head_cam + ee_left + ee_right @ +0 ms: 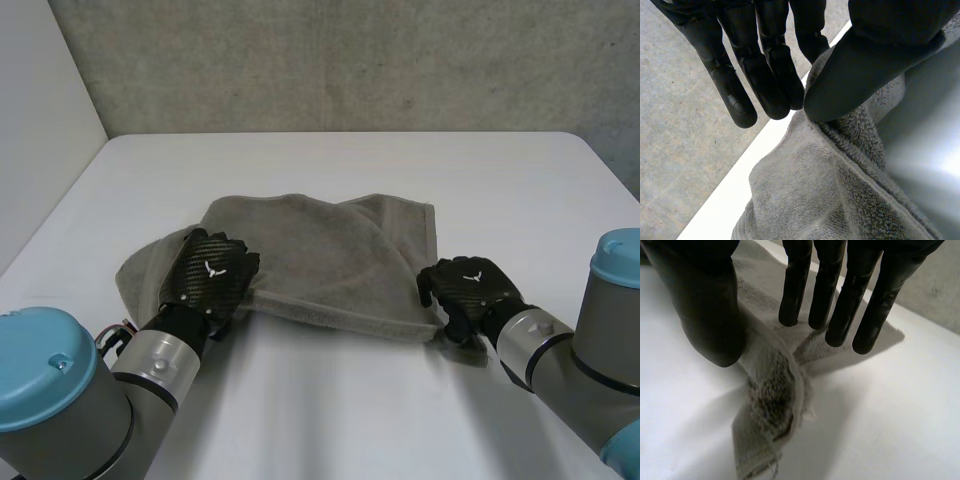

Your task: Fold the towel.

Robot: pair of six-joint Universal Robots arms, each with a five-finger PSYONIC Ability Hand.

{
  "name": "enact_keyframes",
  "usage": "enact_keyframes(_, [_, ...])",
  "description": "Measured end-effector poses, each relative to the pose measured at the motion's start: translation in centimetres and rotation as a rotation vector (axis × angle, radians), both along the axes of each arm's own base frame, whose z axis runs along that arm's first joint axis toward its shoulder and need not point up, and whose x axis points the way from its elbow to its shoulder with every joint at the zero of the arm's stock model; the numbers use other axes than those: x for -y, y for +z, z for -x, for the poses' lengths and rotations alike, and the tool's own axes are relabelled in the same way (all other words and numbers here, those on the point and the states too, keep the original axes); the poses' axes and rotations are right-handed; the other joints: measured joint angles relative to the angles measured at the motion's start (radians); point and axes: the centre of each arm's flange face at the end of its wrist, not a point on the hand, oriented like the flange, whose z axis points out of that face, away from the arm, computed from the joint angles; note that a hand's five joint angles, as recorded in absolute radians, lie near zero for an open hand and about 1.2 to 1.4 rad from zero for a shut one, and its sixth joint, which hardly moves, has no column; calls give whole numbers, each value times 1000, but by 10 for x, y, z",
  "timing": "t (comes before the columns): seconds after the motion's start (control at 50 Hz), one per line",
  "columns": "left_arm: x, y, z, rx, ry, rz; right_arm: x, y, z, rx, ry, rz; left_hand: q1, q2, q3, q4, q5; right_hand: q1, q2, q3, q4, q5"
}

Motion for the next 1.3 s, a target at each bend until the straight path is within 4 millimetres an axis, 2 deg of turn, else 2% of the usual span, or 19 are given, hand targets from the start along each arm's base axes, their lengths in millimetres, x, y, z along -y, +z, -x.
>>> enact_keyframes(0.12, [0,0,0,0,0,-1,9,-10,7,12,-44,-50,0,0,0,0,0,-12,-2,-9,-13,-14])
enact_keyframes(0.18, [0,-1,0,0,0,-2,12,-12,10,11,-57,-57,0,0,0,0,0,42,29,28,38,60])
enact_keyframes(0.26, [2,-2,0,-2,3,0,16,-13,14,12,-75,-55,0,0,0,0,0,573,560,556,562,585])
enact_keyframes(0.3, [3,-3,0,-5,5,5,18,-12,16,14,-83,-51,0,0,0,0,0,631,619,630,637,657])
enact_keyframes(0.34, [5,-4,0,-10,7,13,19,-10,18,18,-90,-45,-2,-21,-20,-21,-7,631,619,637,644,660])
enact_keyframes(0.42, [10,-9,1,-26,15,41,22,-2,21,30,-99,-17,-394,-417,-415,-406,-398,631,619,637,644,670])
enact_keyframes(0.46, [14,-12,2,-34,18,57,23,2,22,35,-103,-2,-483,-500,-498,-500,-493,631,619,637,644,674])
enact_keyframes(0.62, [30,-25,2,-54,40,104,34,20,37,55,-150,58,-586,-608,-608,-607,-603,631,619,637,644,674])
enact_keyframes(0.8, [46,-31,-10,-46,97,92,43,25,48,62,-181,77,-669,-690,-688,-688,-684,631,619,637,644,674])
enact_keyframes(0.9, [42,-28,-20,-24,118,45,45,25,49,62,-186,77,-729,-750,-750,-751,-747,631,619,637,644,674])
enact_keyframes(1.1, [20,-18,-38,-4,149,-140,45,26,50,62,-188,80,-759,-780,-780,-782,-777,631,619,637,644,674])
enact_keyframes(1.3, [-2,-3,-59,-137,164,-345,45,26,49,62,-187,81,-698,-719,-718,-718,-708,632,619,637,644,674])
